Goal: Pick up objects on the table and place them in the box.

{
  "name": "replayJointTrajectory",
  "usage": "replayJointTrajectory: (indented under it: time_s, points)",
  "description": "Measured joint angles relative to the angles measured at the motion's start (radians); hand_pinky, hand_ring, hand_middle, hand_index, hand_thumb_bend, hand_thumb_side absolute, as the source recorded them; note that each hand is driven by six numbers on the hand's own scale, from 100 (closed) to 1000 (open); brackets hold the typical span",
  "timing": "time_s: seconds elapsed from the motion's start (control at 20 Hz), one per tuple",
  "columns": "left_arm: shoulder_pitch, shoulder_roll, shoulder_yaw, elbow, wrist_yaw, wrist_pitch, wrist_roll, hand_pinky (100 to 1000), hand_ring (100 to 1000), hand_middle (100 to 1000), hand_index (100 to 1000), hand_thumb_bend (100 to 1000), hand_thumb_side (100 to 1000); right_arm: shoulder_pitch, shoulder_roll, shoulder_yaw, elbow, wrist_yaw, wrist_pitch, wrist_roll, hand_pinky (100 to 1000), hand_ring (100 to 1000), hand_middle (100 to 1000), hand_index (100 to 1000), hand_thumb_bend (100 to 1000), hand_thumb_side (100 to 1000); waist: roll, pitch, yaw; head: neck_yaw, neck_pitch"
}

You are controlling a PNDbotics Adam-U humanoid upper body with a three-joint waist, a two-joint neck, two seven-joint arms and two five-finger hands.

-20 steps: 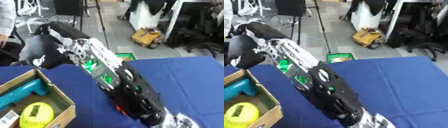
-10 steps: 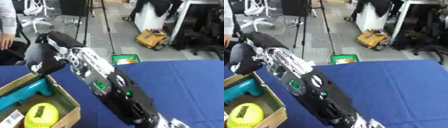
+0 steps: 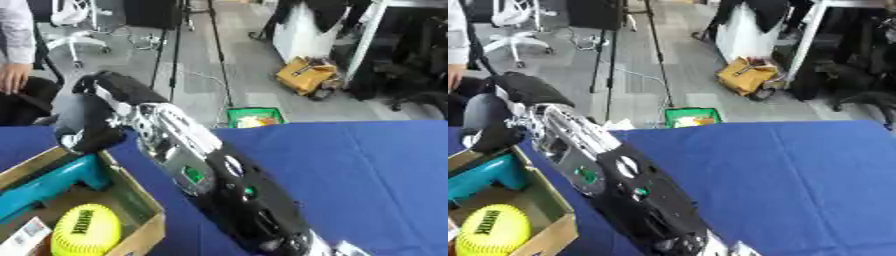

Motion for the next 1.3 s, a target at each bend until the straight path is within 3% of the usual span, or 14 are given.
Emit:
replayJointTrajectory:
  time_s: [1.3]
  points:
    - [-0.018,-0.009,0.0,0.0,0.003,-0.011,0.001,1000,912,967,858,100,812,0.002,0.049,0.012,0.13,-0.019,-0.055,-0.054,100,443,399,445,100,387,-0.003,0.013,0.024,-0.024,-0.008]
